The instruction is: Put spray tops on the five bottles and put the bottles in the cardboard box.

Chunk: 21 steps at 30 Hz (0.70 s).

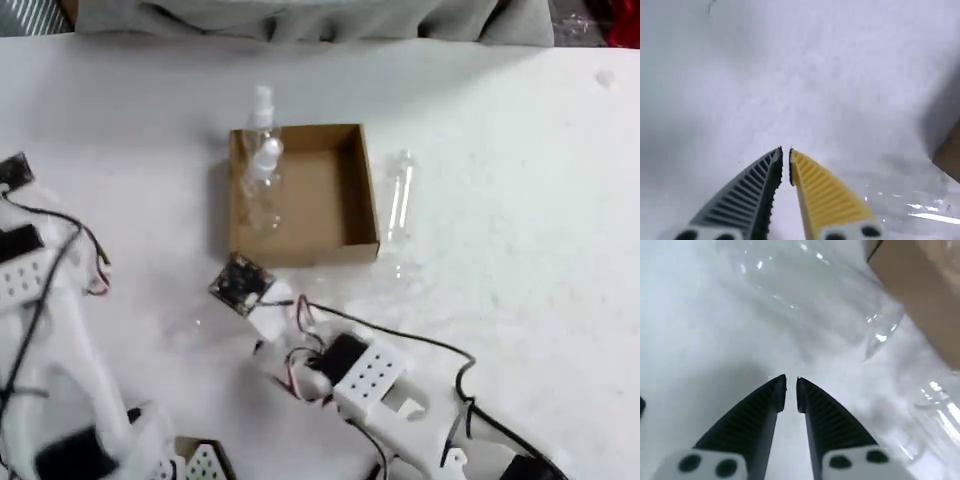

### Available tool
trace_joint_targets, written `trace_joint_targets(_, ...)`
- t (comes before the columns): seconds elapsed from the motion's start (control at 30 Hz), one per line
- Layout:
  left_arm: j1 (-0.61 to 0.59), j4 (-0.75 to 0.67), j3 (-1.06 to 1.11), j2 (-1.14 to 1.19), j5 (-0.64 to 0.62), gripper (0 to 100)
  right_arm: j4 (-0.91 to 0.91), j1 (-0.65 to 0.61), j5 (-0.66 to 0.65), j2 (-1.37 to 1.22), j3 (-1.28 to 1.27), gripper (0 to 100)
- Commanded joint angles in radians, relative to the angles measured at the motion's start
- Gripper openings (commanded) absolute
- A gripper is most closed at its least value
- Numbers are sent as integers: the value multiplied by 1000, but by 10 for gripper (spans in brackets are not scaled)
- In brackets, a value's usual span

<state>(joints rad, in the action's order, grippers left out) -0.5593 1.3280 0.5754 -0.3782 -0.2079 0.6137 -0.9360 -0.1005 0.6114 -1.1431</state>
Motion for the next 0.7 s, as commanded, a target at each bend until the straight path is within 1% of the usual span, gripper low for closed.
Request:
trace_joint_targets(0.0, -24, 11, -118, 131, 12, 22, -31, 81, -11, 35, 12, 16)
trace_joint_targets(0.1, -16, 14, -118, 168, 9, 22, -33, 183, 5, 25, 40, 16)
trace_joint_targets(0.17, -16, 29, -123, 168, 0, 22, -33, 243, 98, 25, 55, 15)
trace_joint_targets(0.23, -7, 44, -127, 168, -35, 22, -47, 277, 167, 24, 61, 15)
trace_joint_targets(0.33, -7, 41, -124, 173, -48, 23, -94, 282, 173, 24, 49, 16)
trace_joint_targets(0.47, -7, 40, -121, 174, -48, 23, -203, 277, 180, 22, 12, 16)
trace_joint_targets(0.67, -10, 44, -118, 174, -48, 23, -335, 217, 173, 5, -48, 16)
